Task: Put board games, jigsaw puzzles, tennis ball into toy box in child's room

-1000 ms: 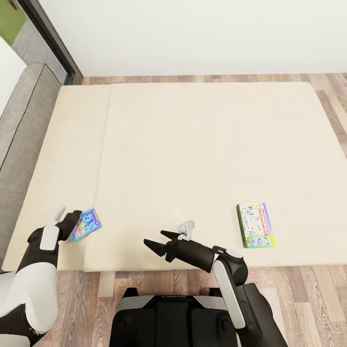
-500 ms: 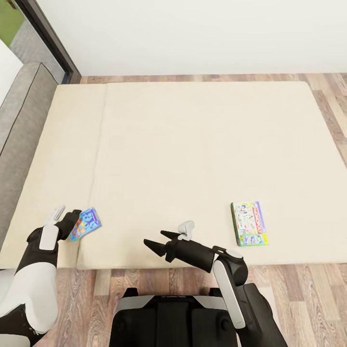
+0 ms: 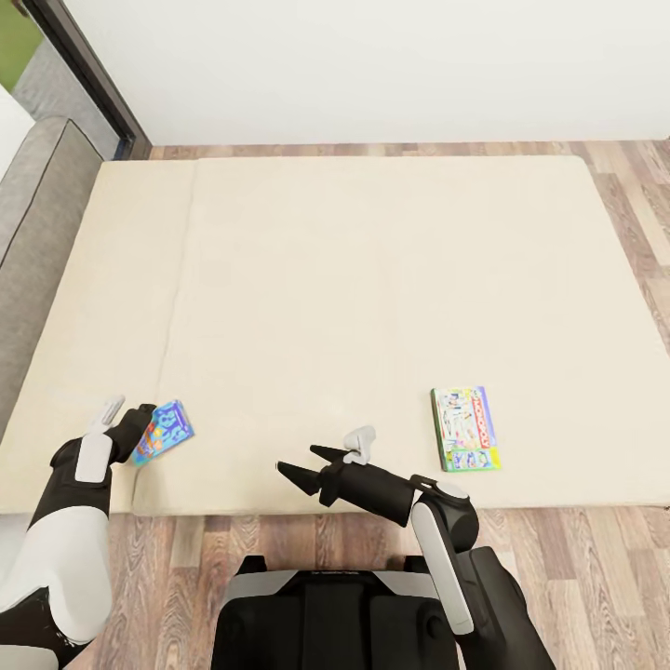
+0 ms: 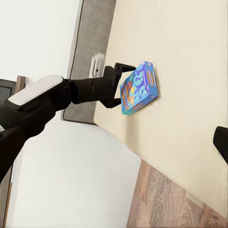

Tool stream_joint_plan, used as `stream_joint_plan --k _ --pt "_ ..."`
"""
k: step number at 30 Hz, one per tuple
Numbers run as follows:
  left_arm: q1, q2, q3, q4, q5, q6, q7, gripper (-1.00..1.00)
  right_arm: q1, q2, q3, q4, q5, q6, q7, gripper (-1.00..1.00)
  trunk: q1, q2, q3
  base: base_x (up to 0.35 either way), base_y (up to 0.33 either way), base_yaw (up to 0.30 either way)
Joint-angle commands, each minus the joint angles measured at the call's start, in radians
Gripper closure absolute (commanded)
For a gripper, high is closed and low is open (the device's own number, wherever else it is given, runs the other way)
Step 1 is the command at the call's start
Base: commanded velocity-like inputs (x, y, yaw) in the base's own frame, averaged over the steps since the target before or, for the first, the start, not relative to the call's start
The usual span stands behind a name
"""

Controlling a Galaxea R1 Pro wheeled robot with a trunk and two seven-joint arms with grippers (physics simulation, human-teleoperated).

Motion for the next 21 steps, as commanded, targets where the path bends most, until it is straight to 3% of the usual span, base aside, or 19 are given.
stream_joint_plan --k 1,21 --pt "0.000 -0.001 0.001 0.047 0.028 0.007 0.008 -1.00 0.000 0.000 -0.001 0.000 -0.005 0.006 0.000 -1.00 0.000 -0.001 -0.001 -0.002 -0.180 0.000" --pt "0.000 0.002 0.003 0.047 0.028 0.009 0.008 -1.00 0.000 0.000 -0.001 0.000 -0.007 -0.010 -0.001 -1.00 0.000 -0.001 -0.001 0.000 -0.013 0.000"
